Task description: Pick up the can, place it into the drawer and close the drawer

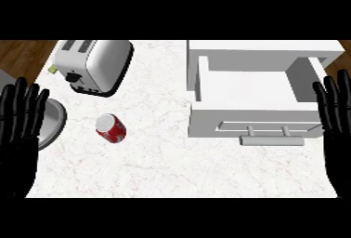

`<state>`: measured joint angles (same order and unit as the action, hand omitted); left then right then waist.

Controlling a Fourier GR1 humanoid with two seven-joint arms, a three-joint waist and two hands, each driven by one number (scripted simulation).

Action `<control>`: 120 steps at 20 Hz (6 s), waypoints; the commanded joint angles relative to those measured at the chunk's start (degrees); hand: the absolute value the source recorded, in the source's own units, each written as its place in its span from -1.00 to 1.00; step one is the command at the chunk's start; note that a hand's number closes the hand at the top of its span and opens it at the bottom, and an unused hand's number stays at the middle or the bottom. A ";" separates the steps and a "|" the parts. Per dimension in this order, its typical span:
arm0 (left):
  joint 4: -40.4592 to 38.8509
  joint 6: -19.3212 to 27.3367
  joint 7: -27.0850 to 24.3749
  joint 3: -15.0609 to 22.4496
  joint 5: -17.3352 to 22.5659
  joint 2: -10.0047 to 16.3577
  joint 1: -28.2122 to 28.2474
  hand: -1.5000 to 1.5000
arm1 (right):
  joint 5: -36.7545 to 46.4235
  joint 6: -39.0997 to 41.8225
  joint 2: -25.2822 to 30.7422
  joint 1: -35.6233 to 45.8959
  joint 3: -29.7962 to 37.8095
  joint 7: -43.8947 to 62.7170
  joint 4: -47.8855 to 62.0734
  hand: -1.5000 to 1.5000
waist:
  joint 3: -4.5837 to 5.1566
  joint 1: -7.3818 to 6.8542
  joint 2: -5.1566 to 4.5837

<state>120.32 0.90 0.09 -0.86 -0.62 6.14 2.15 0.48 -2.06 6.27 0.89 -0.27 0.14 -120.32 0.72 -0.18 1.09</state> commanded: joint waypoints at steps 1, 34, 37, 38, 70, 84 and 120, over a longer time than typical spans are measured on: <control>-0.69 -2.09 1.11 -2.32 3.90 1.24 -4.37 -1.00 | 0.83 0.03 -0.47 -1.99 -0.06 -1.05 -2.01 -1.00 | -0.72 0.36 -1.04; -10.05 -6.31 20.16 -1.16 5.17 0.64 -7.54 -1.00 | -6.09 8.00 0.30 -13.59 10.49 4.32 1.93 -1.00 | -0.72 0.32 -1.06; -14.32 -8.17 14.32 -1.69 4.81 0.56 -6.37 -1.00 | -4.18 7.55 -0.85 -14.92 9.25 6.12 -0.39 -1.00 | -0.71 0.33 -1.06; -13.88 -8.29 16.74 -2.87 6.08 1.25 -7.22 -1.00 | -3.67 8.79 -2.26 -19.02 7.95 3.51 -2.09 -1.00 | -0.72 0.42 -1.04; -49.88 -9.05 -14.13 -7.81 -0.67 2.60 -9.22 -1.00 | -4.80 13.54 -2.35 -15.12 13.85 3.23 2.01 -1.00 | -0.71 0.39 -1.06; -73.40 -11.83 -29.26 -12.18 -1.22 6.88 -15.02 -1.00 | 0.73 10.82 -6.20 -17.00 7.97 -1.24 2.85 -1.00 | -0.69 0.56 -1.15; -100.14 -8.51 -39.78 -10.86 -2.67 4.13 -32.02 -1.00 | -3.05 14.77 -6.22 -16.75 12.89 4.30 -2.37 -1.00 | -0.66 1.05 -1.30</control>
<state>26.30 -6.92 -34.42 -11.58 -2.32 10.05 -28.32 -3.72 12.62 0.89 -15.39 13.85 4.30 -122.33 0.02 0.60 -0.08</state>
